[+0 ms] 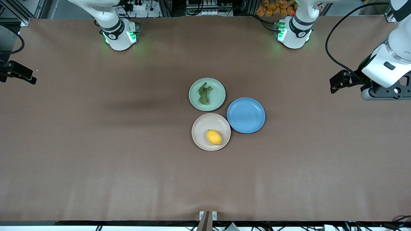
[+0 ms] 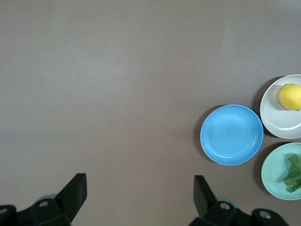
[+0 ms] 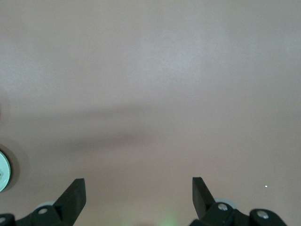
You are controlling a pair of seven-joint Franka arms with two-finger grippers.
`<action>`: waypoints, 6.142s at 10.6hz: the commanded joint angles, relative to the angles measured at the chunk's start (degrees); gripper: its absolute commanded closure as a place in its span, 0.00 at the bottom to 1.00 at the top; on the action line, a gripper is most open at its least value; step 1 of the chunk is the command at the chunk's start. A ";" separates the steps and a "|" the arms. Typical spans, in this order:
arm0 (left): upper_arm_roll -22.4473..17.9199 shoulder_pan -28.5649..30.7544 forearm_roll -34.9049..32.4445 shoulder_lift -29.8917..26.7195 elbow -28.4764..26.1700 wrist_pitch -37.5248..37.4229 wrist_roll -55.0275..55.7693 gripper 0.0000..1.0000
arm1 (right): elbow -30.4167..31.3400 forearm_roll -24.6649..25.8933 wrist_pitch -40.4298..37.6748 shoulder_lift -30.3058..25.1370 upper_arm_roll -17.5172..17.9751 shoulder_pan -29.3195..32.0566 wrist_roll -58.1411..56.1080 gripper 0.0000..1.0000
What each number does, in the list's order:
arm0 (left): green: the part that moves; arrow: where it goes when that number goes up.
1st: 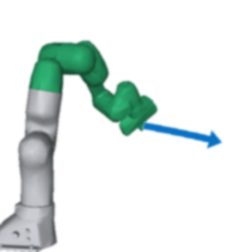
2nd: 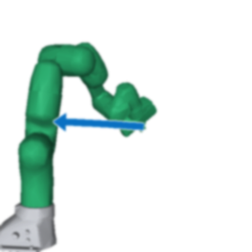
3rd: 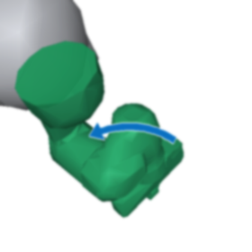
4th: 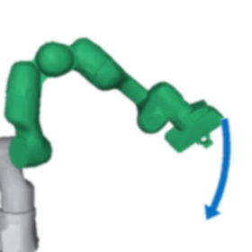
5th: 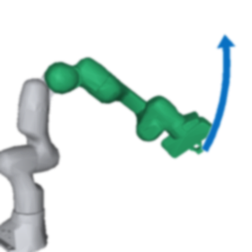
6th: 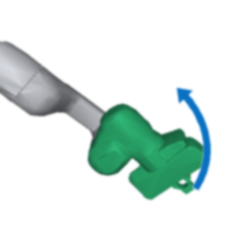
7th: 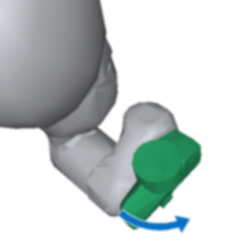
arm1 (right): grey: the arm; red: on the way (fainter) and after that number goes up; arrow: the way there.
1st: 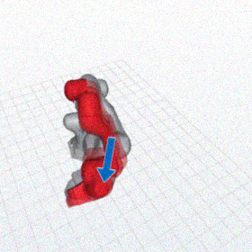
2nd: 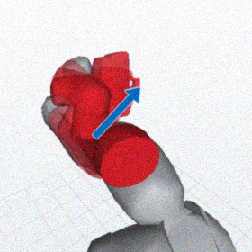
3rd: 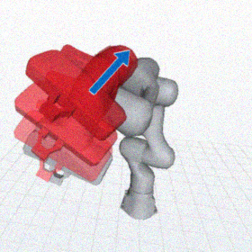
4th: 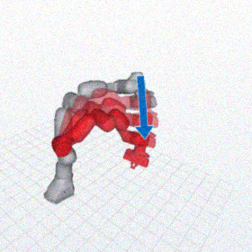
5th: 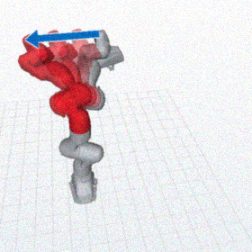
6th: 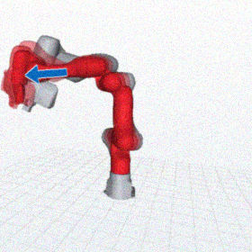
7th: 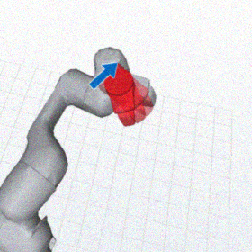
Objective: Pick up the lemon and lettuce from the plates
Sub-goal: 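Move the left gripper toward the cream plate while the right gripper starts reaching, then lower the left gripper to the lemon while the right gripper reaches the lettuce, then grasp the lemon with the left gripper while the right gripper grasps the lettuce, then carry the lemon off with the left gripper while the right gripper lifts lettuce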
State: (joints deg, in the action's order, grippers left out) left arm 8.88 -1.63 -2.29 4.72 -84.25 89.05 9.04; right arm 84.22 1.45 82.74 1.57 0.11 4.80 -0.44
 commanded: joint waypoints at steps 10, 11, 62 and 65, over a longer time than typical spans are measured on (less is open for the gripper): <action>0.52 -7.76 6.06 9.93 -0.04 10.50 5.34 0.00 | -0.02 -0.66 -0.12 1.85 0.07 -2.77 2.53 0.00; 0.52 -10.30 6.24 12.13 0.05 13.06 9.55 0.00 | 0.06 -1.18 0.05 2.29 0.16 -4.08 5.86 0.00; -4.31 -0.40 -3.41 31.48 -14.36 40.68 5.11 1.00 | 11.49 22.82 41.98 37.55 26.88 -32.41 89.84 1.00; -4.31 -0.74 -4.13 32.45 -13.84 41.38 5.80 0.79 | 13.42 15.97 38.31 30.71 26.88 -28.55 81.68 1.00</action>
State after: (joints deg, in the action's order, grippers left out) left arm 4.26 -2.40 -4.73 37.39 -98.03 129.82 14.32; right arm 94.68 21.90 124.42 38.63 26.02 -27.34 86.70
